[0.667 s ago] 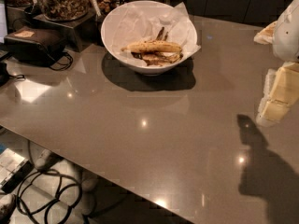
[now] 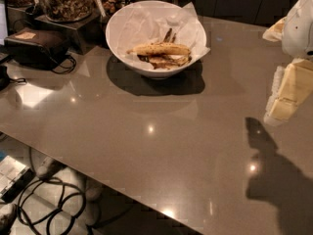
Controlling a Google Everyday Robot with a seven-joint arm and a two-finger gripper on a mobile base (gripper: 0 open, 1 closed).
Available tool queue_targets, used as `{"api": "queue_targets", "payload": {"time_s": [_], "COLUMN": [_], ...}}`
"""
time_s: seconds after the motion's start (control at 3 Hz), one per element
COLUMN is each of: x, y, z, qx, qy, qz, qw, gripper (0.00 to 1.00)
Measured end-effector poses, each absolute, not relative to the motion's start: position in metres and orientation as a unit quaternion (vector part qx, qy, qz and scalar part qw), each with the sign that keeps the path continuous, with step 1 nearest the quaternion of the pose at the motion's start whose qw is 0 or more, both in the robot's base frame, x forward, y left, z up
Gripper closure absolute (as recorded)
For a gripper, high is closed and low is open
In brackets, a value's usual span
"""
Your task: Pick banana from white bowl
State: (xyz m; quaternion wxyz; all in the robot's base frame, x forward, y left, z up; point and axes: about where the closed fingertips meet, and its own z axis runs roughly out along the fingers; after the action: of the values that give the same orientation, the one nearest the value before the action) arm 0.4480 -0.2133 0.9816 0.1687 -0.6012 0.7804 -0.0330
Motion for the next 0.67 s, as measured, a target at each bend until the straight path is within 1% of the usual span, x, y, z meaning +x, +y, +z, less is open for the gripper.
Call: {"api": "queue_targets", "payload": {"time_s": [0.33,0.67], "x": [0.475,0.506], "y": [-0.198,-0.172], "z": [0.99,0.993], "qx": [-0.613,-0.641], "qy": [0.773,0.753], "qz": [-0.045,-0.06], "qw": [0.158,0.135], "gripper": [0.0,0.0]}}
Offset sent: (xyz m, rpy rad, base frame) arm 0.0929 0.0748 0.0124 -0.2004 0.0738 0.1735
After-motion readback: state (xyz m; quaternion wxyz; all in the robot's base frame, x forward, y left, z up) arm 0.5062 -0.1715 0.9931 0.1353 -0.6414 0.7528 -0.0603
